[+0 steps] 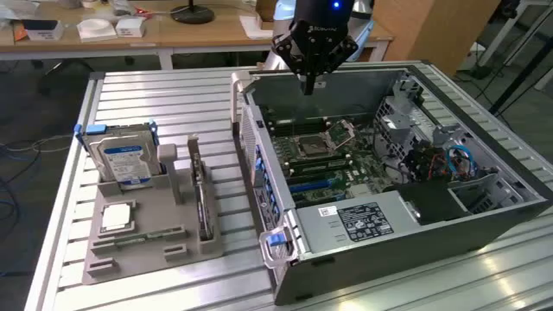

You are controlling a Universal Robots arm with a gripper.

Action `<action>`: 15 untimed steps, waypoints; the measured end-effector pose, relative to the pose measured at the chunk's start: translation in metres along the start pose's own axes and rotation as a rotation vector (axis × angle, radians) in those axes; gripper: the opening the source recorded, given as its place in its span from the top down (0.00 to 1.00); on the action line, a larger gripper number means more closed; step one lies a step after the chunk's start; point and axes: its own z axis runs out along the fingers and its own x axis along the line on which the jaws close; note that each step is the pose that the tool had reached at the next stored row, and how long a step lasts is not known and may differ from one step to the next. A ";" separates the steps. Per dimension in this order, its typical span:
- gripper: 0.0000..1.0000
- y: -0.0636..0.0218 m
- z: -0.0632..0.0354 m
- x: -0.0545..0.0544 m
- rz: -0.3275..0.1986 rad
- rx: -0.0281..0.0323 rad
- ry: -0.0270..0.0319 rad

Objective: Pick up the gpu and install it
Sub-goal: 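Reach for the gpu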

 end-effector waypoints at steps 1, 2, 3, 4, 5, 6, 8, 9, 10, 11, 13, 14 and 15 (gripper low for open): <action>0.89 0.0000 0.0000 0.000 0.000 0.0000 0.0000; 0.89 0.0000 0.0000 0.000 0.000 0.0000 0.0000; 0.89 0.0000 0.0000 0.000 0.000 0.0000 0.0000; 0.89 0.0000 0.0000 0.000 0.000 0.0001 0.0000; 0.89 0.0000 0.0000 0.000 0.000 0.0000 0.0000; 0.89 0.0000 0.0000 0.000 0.000 0.0000 0.0000; 0.89 0.0000 0.0000 0.000 0.000 0.0001 0.0000; 0.89 0.0000 0.0000 0.000 0.000 0.0001 0.0000; 0.89 0.0000 0.0000 0.000 0.000 0.0000 0.0000; 0.89 0.0000 0.0000 0.000 0.000 0.0001 0.0000; 0.89 0.0000 0.0000 0.000 0.000 0.0000 0.0000; 0.89 0.0000 0.0000 0.000 0.000 0.0000 -0.0001; 0.89 -0.0001 0.0000 0.002 0.000 -0.0001 -0.0002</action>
